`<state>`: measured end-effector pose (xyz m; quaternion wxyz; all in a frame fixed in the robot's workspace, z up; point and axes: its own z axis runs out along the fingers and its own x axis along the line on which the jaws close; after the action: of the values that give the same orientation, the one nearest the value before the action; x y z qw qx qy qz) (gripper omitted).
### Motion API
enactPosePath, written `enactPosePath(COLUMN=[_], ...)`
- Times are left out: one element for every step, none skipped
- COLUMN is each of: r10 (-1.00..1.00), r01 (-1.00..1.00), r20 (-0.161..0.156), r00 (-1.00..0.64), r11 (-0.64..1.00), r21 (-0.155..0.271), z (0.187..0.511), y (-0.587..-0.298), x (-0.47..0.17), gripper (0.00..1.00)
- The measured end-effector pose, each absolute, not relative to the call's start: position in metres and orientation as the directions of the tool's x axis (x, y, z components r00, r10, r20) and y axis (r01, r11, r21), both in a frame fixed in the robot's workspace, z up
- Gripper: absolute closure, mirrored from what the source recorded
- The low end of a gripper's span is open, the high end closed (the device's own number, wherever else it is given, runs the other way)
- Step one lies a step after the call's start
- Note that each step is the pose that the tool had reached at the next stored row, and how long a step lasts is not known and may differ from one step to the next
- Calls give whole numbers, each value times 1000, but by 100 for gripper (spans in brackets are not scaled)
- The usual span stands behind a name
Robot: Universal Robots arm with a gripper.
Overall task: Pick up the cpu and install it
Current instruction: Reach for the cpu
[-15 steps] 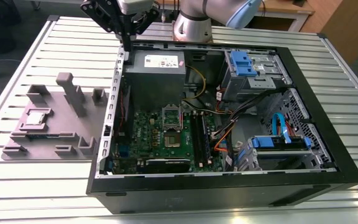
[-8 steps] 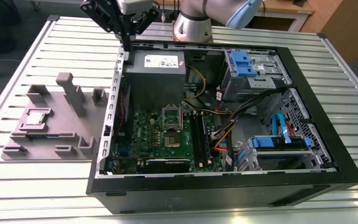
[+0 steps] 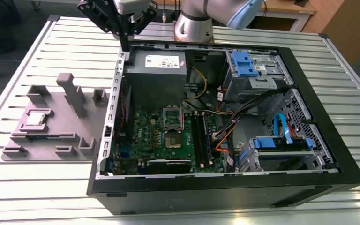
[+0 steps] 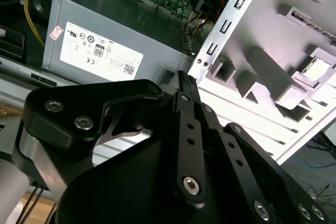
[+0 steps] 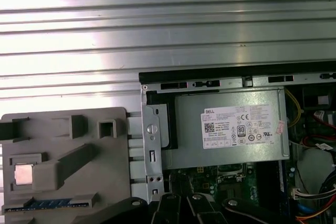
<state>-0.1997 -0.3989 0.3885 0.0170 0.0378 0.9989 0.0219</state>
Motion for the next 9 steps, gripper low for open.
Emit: enactPosePath(r10=[76, 76, 76, 76, 76, 76, 76, 76, 76], r01=[75, 75, 75, 75, 75, 75, 75, 75, 75], r20=[-33, -33, -33, -33, -33, -33, -33, -33, -33], r00=[-997, -997, -997, -997, -997, -997, -997, -997, -997], r11=[996, 996, 996, 996, 996, 996, 996, 996, 996], r21=[45, 45, 45, 45, 45, 45, 45, 45, 45], z=[389, 388, 388, 388, 388, 388, 388, 388, 388], y=[-399, -399, -399, -399, -399, -399, -399, -399, -399], x=[-201, -203, -203, -203, -203, -203, -203, -203, -203], gripper=[89, 89, 89, 89, 89, 89, 89, 89, 89])
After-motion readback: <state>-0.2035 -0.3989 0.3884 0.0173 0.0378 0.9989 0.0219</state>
